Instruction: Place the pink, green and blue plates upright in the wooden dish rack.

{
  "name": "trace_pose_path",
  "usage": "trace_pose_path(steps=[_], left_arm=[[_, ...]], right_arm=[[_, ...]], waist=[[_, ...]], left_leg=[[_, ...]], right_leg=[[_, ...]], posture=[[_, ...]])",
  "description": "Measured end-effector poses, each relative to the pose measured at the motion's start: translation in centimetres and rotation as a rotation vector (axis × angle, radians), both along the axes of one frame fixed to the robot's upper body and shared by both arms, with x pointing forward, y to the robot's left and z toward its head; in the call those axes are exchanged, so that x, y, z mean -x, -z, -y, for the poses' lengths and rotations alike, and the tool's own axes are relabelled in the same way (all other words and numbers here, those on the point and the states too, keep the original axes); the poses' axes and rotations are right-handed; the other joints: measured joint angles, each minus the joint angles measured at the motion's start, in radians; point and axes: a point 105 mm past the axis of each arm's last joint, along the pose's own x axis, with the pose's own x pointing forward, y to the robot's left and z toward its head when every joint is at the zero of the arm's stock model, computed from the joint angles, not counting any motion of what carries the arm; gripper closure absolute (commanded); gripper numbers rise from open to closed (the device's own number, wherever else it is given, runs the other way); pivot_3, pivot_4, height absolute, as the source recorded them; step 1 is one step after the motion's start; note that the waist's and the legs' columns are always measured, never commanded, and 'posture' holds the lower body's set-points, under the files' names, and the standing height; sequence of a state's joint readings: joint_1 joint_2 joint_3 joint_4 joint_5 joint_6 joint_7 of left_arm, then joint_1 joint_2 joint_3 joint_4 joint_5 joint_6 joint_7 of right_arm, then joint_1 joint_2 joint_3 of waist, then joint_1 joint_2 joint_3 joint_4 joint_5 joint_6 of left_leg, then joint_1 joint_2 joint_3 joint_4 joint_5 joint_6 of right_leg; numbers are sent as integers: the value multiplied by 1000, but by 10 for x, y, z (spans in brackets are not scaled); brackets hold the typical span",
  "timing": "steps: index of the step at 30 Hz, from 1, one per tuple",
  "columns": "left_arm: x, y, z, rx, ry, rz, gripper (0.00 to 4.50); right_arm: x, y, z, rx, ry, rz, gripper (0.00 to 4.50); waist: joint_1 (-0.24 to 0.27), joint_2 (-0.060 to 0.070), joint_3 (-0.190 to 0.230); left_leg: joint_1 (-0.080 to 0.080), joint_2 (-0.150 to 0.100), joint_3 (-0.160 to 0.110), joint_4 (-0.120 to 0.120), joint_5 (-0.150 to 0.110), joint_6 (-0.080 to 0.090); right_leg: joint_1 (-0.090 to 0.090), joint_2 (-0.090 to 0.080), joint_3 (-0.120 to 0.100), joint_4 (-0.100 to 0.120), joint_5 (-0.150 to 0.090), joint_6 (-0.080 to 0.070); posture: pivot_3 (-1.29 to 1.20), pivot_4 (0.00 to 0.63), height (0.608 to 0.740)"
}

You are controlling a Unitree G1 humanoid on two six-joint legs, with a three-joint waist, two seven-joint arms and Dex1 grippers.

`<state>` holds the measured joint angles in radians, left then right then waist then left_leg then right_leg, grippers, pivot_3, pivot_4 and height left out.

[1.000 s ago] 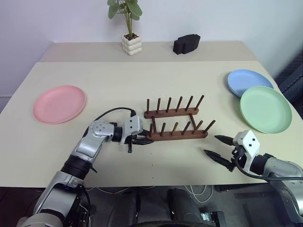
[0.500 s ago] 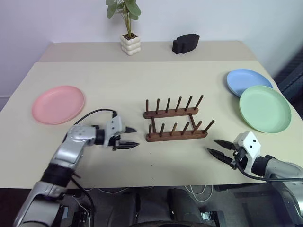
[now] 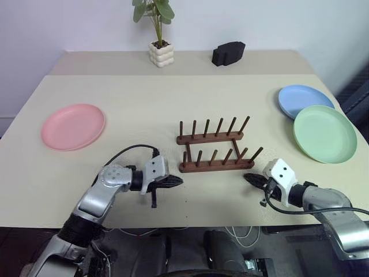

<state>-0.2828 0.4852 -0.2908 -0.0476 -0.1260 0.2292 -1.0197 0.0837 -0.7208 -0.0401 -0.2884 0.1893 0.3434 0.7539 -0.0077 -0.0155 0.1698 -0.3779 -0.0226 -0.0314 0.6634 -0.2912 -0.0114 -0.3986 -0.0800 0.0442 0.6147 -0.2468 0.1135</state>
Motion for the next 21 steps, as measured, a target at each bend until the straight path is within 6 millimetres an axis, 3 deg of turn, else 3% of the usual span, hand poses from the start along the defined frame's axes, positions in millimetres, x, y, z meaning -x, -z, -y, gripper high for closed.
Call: trace_pose_path(steps=[9,15,21], left_arm=[[-32,-2,6,26,-152,84,4456],[-56,-7,-2,35,-258,131,4456],[-64,-8,0,46,-282,147,4456]], right_arm=[[-33,-3,-2,70,34,110,4500],[-55,-5,-4,81,56,167,4500],[-71,-7,-9,79,63,202,4500]], waist=[[-4,0,0],[-5,0,0],[-4,0,0]], left_leg=[[3,-1,0,1,0,0],[3,-1,0,1,0,0],[2,-1,0,1,0,0]], right_leg=[[2,1,0,1,0,1],[1,2,0,2,2,3],[1,1,0,2,2,4]], posture=[[0,150,740],[0,150,740],[0,150,740]])
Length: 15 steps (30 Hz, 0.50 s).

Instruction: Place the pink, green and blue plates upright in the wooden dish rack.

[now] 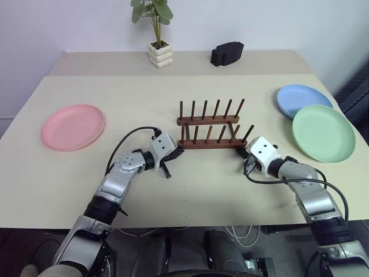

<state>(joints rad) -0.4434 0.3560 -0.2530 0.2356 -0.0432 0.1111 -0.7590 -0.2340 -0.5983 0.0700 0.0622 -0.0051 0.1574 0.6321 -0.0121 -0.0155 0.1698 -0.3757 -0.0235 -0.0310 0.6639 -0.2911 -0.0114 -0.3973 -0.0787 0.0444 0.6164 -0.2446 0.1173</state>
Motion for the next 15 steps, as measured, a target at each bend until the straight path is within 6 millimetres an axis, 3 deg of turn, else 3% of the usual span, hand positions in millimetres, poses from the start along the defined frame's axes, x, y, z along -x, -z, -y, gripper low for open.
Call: trace_pose_path(steps=[15], left_arm=[[-1,0,0,-4,-2,11,4456]], right_arm=[[-6,0,1,4,12,26,4500]], waist=[[0,0,0]], left_leg=[[0,0,0,0,0,0]], right_leg=[[0,0,0,0,0,0]], posture=[[0,150,740]])
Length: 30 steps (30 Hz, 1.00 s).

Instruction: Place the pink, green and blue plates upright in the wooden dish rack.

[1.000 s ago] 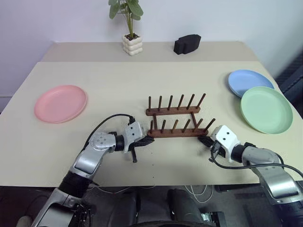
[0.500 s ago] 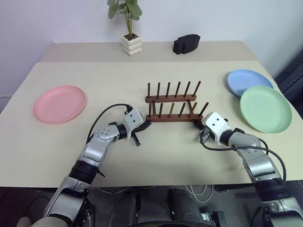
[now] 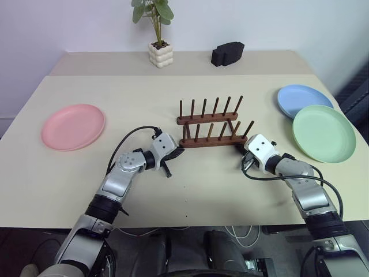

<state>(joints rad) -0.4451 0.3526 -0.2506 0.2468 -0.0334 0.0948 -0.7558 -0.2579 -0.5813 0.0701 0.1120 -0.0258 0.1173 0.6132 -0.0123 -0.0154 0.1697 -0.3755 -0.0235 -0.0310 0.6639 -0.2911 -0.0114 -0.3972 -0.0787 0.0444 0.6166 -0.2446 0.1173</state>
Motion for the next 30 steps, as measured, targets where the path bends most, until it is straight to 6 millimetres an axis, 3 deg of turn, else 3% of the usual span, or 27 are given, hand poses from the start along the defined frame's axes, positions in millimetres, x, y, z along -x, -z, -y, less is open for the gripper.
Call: trace_pose_path(steps=[4,8,13,17,20,24,30], left_arm=[[1,0,-2,3,-4,-1,4456],[11,-1,-21,24,-25,-35,4456],[34,-16,-72,99,-85,-104,2148],[36,-44,-115,215,-216,-82,76],[31,-63,-154,272,-394,-28,27],[23,-83,-226,343,-791,57,27],[35,-83,-302,388,-1223,65,27]], right_arm=[[2,0,-1,-3,-7,2,4500],[24,-2,-11,-66,-92,-39,4500],[62,-24,-23,-212,-265,-173,2168],[75,-33,-30,-244,-335,-223,116],[72,-36,-34,-231,-348,-207,46],[66,-47,-44,-199,-389,-149,46],[62,-40,-48,-198,-406,-162,46]], waist=[[0,0,0],[-5,0,0],[-3,1,1],[0,0,1],[1,0,1],[0,0,1],[1,-1,2]], left_leg=[[0,0,0,0,0,0],[-1,1,0,-3,0,0],[-6,2,-1,-3,0,0],[-6,2,-1,-1,0,0],[-6,2,-1,-1,0,0],[-7,2,-1,-1,0,0],[-11,0,-1,-1,0,0]], right_leg=[[0,0,0,0,0,0],[-3,0,0,0,0,0],[-7,-2,0,2,0,0],[-7,-3,0,0,-2,-4],[-7,-3,0,0,-2,-4],[-8,0,-1,0,0,0],[-12,-1,-1,0,2,3]], posture=[[0,150,740],[0,150,740],[0,150,740],[0,150,740],[0,150,740],[0,150,740],[0,150,740]])
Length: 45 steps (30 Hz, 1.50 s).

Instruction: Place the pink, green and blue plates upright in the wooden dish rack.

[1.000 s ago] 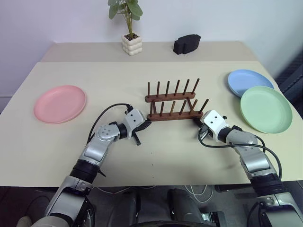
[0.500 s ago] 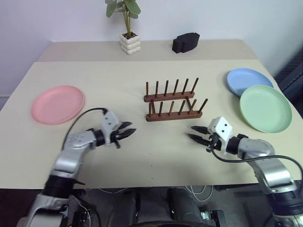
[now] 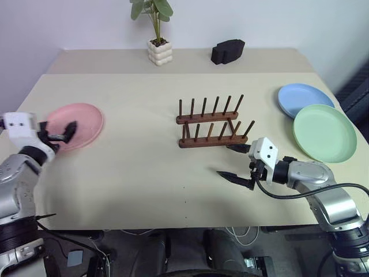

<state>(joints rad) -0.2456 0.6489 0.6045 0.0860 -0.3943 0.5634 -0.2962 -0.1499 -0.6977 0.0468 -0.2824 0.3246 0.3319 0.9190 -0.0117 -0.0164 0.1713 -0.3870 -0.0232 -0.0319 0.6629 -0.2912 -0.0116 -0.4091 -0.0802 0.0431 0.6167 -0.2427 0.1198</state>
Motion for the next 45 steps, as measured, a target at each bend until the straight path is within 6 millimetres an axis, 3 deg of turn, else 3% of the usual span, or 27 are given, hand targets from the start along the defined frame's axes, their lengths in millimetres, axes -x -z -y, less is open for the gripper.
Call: trace_pose_path(steps=[3,6,11,17,20,26,27,31,34,38,42,45], left_arm=[[10,16,-29,34,-173,-85,27],[14,34,-43,118,-274,-160,27],[0,49,-33,225,-225,-215,27],[-19,47,-19,324,-162,-187,27],[-22,51,-17,351,-168,-191,1266],[-25,53,-14,377,-178,-186,4249],[-26,50,-13,382,-172,-167,4459],[-31,34,-6,346,-136,-101,4459],[-41,11,27,242,6,14,4459],[-57,-51,102,73,271,250,4459],[-57,-113,167,7,452,474,4459],[-54,-131,209,-28,563,537,4459]], right_arm=[[-2,4,-1,3,-6,-5,46],[-4,2,-4,4,-12,11,46],[-4,2,-5,1,-12,23,46],[-3,5,-3,4,6,26,46],[-2,9,-2,2,18,19,0],[-2,9,-2,2,22,20,0],[-2,9,-2,2,22,20,0],[-1,6,-2,16,16,35,0],[-5,-10,-4,31,11,102,0],[-16,-69,-21,36,-23,342,0],[-26,-116,-37,41,-22,542,0],[-33,-136,-49,76,-14,669,0]], waist=[[1,0,0],[2,-1,0],[3,-1,0],[-2,-1,0],[-2,-1,0],[1,-1,0],[2,-1,-1],[2,-1,-1],[4,-2,0],[5,-2,0],[1,-2,0],[-2,-2,0]], left_leg=[[0,0,0,0,0,0],[0,-1,-1,0,0,0],[0,-1,-1,0,0,-1],[0,-1,-1,0,0,-1],[0,-1,-1,0,0,-1],[0,-1,-1,0,0,-1],[0,-1,-1,0,0,-2],[0,-1,-1,0,0,-2],[-3,-1,-1,1,1,-3],[-4,-1,-1,1,2,-4],[-4,-1,-1,0,2,-4],[-4,-1,0,0,2,-4]], right_leg=[[0,0,0,0,0,0],[0,-1,0,1,0,0],[0,-1,-1,1,0,0],[-1,-1,-1,1,0,0],[-1,-1,0,1,0,0],[-1,-2,0,2,1,0],[-1,-2,-1,1,1,0],[-1,-2,-1,1,1,0],[-2,-5,-1,1,1,-1],[-3,-4,-1,-1,3,-2],[-4,-1,0,-1,3,-1],[-5,0,0,-1,4,-1]], posture=[[0,150,740],[0,150,740],[0,150,740],[0,150,740],[0,150,740],[0,150,740],[0,150,740],[0,150,740],[0,150,740],[0,150,740],[0,150,740],[0,150,740]])
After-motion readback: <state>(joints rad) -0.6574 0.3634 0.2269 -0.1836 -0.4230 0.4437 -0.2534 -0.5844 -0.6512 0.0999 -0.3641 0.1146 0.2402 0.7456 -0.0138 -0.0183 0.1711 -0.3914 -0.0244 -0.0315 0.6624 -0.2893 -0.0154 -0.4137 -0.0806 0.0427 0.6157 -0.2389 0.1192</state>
